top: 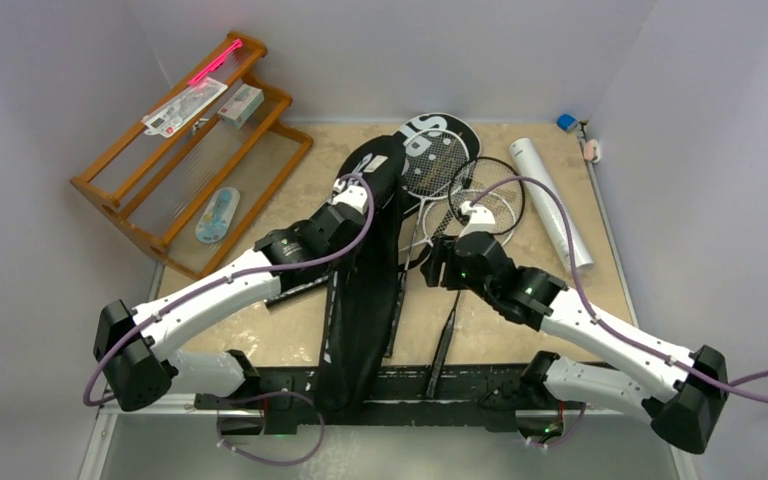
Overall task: Pack up the badminton gear
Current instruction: Place the racket in the racket bag, then pick up the racket from the center of the board.
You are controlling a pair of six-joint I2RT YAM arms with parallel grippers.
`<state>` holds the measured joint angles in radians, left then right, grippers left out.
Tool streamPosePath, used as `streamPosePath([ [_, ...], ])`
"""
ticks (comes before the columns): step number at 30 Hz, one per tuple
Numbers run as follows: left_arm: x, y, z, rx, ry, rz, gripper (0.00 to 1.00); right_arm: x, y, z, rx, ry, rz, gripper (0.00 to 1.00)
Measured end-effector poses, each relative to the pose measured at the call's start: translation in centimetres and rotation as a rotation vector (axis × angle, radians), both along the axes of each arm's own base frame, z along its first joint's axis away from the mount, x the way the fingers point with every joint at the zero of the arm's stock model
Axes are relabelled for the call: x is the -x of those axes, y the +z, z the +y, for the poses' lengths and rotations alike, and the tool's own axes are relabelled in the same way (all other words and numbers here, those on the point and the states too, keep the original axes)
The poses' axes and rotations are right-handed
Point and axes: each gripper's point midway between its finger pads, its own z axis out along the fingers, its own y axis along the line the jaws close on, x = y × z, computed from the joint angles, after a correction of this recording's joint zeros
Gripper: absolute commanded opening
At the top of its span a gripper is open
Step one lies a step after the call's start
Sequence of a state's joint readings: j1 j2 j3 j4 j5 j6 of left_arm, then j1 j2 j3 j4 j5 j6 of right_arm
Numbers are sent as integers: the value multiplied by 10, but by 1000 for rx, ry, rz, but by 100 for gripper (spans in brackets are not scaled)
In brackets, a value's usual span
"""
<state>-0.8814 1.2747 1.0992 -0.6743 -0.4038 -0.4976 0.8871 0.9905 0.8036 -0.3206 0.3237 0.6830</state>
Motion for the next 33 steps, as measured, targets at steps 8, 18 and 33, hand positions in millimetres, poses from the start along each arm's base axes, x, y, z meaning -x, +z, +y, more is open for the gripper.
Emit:
streamPosePath([
  [8,-28,-2,24,-82,-64,-11,0,-19,-75,-63,76,-256,190,61],
  [18,-38,-10,7,-71,-213,-34,0,-37,-142,-86,74,-394,329,55],
  [33,-40,-25,13,-83,-208,-76,0,-53,-140,-78,121,-363,339,0],
])
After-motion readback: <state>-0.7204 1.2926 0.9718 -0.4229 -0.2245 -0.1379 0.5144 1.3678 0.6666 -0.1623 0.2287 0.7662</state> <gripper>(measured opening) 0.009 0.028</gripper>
